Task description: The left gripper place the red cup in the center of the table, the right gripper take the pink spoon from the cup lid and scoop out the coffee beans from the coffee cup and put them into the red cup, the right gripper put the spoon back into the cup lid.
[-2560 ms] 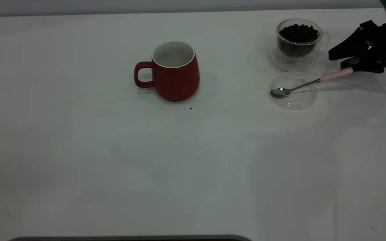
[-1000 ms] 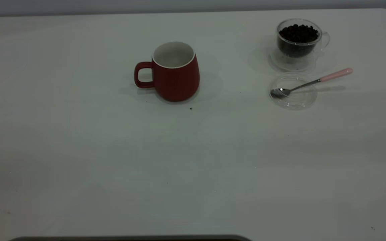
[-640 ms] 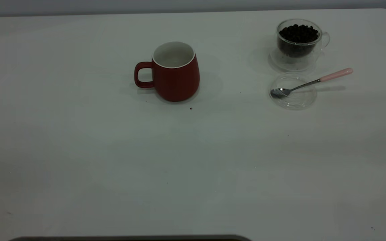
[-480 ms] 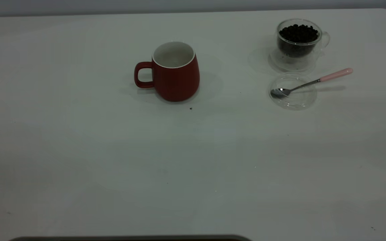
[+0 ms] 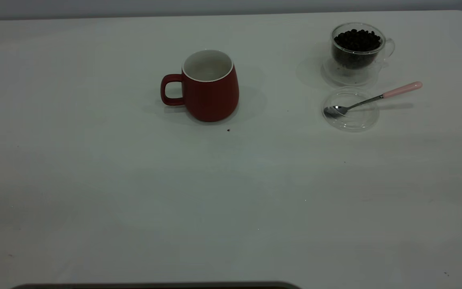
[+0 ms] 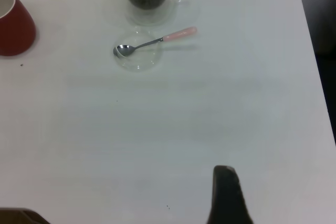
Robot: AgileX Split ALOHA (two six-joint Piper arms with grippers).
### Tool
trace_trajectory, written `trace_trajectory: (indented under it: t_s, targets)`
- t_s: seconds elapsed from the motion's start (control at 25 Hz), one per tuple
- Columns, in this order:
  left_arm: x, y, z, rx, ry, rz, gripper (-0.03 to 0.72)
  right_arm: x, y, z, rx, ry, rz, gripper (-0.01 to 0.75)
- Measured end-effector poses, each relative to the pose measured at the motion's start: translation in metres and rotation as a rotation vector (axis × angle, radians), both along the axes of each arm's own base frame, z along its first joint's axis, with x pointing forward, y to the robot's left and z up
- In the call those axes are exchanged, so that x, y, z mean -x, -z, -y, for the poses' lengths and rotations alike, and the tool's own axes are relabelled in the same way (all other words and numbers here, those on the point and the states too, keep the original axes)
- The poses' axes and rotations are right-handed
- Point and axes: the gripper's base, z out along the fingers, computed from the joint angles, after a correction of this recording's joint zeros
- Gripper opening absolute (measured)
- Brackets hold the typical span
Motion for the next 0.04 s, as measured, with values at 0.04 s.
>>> trace_trajectory:
  t_s: [0.04]
  targets:
    - [0.0000, 0.0000, 0.0000, 0.000, 0.000, 0.000, 0.587, 0.0003, 0.0000, 0.0000, 0.000, 0.000, 0.002, 0.540]
